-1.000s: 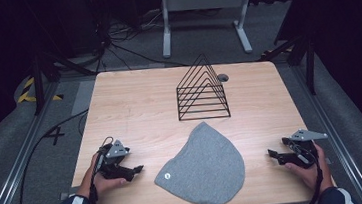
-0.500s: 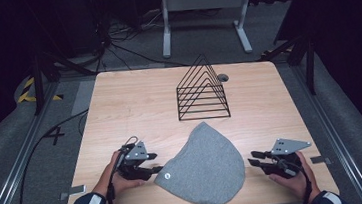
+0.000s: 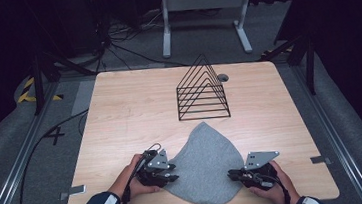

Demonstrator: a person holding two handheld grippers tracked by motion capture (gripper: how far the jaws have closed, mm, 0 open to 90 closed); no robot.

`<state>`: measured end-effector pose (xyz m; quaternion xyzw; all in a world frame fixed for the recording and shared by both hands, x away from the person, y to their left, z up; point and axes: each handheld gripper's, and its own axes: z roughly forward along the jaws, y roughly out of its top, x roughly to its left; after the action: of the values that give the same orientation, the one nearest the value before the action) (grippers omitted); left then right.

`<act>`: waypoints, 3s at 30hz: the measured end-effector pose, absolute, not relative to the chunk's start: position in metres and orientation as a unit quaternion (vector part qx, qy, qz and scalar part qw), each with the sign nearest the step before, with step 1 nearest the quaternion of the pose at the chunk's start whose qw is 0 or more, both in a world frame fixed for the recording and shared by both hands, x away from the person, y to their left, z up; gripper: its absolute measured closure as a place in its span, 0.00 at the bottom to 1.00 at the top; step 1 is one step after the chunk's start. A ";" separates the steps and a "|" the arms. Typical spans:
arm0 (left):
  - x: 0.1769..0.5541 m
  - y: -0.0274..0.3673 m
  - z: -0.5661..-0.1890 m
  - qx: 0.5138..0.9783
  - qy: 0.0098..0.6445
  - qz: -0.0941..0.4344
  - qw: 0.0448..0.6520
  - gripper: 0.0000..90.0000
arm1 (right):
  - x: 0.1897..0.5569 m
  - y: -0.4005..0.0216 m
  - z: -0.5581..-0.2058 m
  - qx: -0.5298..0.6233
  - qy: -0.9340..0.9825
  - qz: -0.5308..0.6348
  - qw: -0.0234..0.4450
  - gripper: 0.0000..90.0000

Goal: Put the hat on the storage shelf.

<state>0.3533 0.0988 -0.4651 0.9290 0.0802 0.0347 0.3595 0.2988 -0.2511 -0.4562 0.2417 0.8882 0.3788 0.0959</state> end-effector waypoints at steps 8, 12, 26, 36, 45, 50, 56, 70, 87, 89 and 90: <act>0.345 0.095 -0.464 0.932 0.075 0.023 0.354 0.68 | 0.312 -0.259 -0.460 0.269 0.885 0.364 0.105 0.94; 0.340 0.088 -0.465 0.932 0.064 0.014 0.357 0.68 | 0.326 -0.267 -0.460 0.291 0.877 0.364 0.115 0.95; 0.319 0.050 -0.465 0.932 0.028 -0.010 0.362 0.68 | 0.383 -0.269 -0.459 0.318 0.866 0.353 0.156 0.97; 0.309 0.017 -0.466 0.929 0.002 -0.008 0.369 0.68 | 0.409 -0.255 -0.460 0.325 0.860 0.346 0.186 0.94; 0.322 0.026 -0.443 0.920 0.024 0.030 0.390 0.65 | 0.399 -0.258 -0.448 0.325 0.850 0.361 0.202 0.85; 0.354 0.052 -0.431 0.907 0.069 0.072 0.410 0.64 | 0.370 -0.258 -0.442 0.301 0.858 0.376 0.179 0.86; 0.392 0.064 -0.437 0.906 0.111 0.102 0.397 0.63 | 0.330 -0.240 -0.442 0.258 0.873 0.388 0.146 0.88; 0.436 0.067 -0.463 0.914 0.160 0.137 0.347 0.62 | 0.295 -0.219 -0.458 0.221 0.905 0.348 0.110 0.87; 0.381 0.066 -0.462 0.927 0.127 0.054 0.350 0.66 | 0.349 -0.288 -0.456 0.341 0.862 0.328 0.181 0.85; 0.373 0.062 -0.463 0.927 0.126 0.046 0.351 0.67 | 0.356 -0.292 -0.456 0.352 0.857 0.326 0.185 0.83; 0.369 0.060 -0.462 0.928 0.118 0.042 0.352 0.67 | 0.358 -0.293 -0.455 0.357 0.856 0.323 0.187 0.81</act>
<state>0.3691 0.0601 -0.4624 0.9277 0.1182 0.0418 0.3517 0.3584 -0.2929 -0.4555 0.3572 0.8560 0.3234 0.1872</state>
